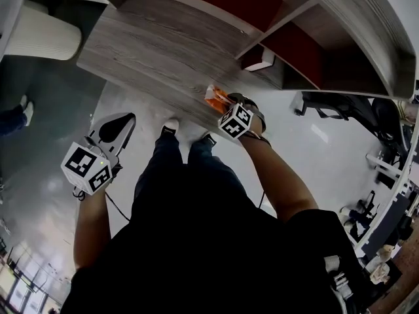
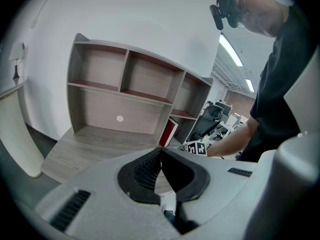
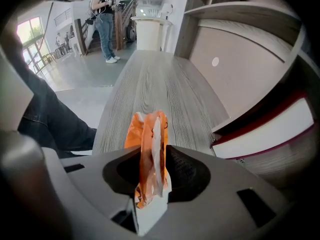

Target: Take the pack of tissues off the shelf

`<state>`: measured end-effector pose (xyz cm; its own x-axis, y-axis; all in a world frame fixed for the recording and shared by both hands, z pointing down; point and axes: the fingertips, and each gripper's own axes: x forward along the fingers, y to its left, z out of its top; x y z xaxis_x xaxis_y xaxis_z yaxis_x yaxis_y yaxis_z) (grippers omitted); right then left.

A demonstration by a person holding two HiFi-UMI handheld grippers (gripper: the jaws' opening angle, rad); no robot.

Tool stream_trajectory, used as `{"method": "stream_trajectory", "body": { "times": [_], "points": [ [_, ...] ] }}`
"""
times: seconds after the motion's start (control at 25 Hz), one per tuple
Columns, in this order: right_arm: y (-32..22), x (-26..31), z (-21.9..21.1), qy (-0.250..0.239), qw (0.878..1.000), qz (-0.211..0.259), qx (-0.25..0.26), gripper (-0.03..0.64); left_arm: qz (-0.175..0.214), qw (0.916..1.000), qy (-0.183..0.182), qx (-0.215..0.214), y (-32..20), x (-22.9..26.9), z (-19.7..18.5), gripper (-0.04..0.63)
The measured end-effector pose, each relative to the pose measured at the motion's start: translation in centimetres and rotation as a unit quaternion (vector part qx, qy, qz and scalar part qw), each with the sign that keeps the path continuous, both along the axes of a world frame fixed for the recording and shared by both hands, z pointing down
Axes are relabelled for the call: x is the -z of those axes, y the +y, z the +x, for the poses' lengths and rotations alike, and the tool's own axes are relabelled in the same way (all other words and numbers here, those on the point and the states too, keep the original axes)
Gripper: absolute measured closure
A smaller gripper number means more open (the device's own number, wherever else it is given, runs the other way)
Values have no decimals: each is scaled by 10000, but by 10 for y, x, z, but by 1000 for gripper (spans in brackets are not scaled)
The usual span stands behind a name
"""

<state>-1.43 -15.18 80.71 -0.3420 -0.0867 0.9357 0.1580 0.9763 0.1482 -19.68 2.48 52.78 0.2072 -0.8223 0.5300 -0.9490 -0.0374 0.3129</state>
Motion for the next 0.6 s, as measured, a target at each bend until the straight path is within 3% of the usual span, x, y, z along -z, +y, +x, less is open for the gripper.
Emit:
{"method": "stream_trajectory", "body": {
  "times": [0.6],
  "points": [
    [19,14,23,-177,9989,-389,-170,448,90,9992,22,-393,-17,2,17,577]
  ]
}}
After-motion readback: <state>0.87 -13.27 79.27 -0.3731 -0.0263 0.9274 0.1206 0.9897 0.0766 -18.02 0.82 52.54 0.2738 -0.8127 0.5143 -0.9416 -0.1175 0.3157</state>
